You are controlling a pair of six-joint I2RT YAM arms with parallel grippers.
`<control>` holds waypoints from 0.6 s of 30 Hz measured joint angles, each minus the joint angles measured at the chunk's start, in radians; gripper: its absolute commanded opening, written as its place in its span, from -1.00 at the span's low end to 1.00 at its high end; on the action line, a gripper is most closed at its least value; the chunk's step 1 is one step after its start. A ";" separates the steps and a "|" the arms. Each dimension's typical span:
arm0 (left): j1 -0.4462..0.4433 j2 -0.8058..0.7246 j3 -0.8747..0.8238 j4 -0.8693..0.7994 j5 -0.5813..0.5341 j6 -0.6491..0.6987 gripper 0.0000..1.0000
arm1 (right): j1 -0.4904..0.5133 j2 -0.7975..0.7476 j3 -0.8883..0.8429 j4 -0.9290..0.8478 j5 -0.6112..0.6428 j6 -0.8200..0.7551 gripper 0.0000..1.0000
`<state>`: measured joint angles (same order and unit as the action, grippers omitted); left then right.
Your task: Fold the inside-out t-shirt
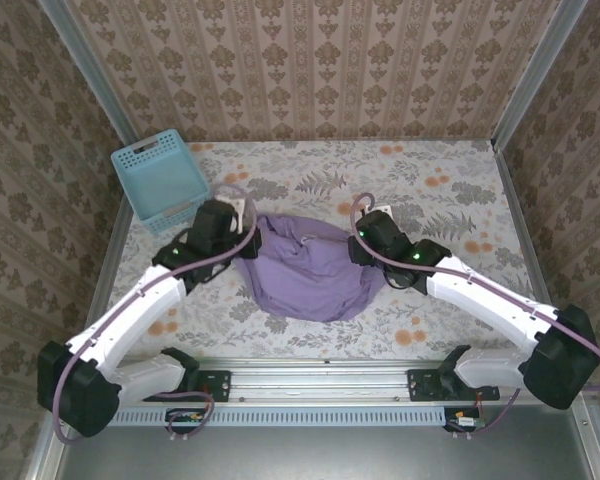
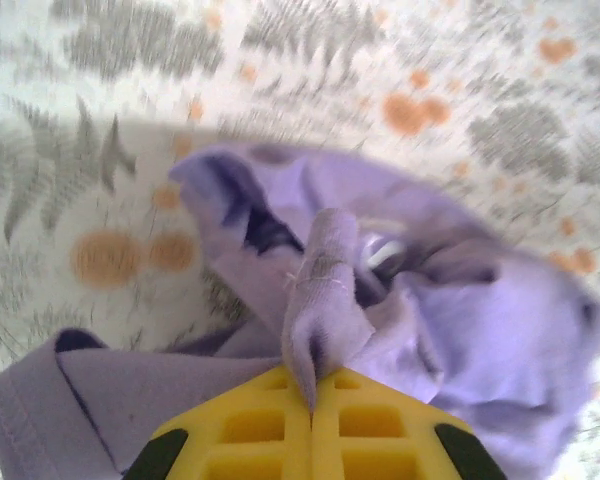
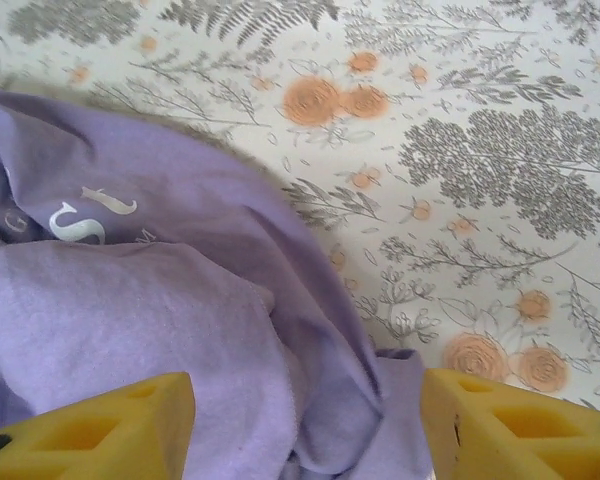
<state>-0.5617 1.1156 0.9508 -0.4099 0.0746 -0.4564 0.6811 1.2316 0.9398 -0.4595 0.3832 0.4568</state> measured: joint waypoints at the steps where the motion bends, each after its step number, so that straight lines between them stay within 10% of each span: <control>1: -0.002 0.026 0.103 -0.035 0.005 0.016 -1.00 | -0.005 -0.014 -0.010 0.013 -0.006 0.007 0.27; 9: -0.191 0.069 0.586 -0.023 0.015 0.122 -1.00 | -0.021 -0.127 -0.073 0.052 -0.006 0.047 0.31; 18: -0.253 0.179 0.253 0.078 0.027 0.084 -0.84 | -0.059 -0.152 -0.117 0.069 -0.019 0.048 0.39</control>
<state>-0.8143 1.2942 1.2041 -0.3317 0.1013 -0.3721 0.6224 1.0794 0.8227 -0.3908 0.3637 0.5053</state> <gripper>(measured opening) 0.058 0.686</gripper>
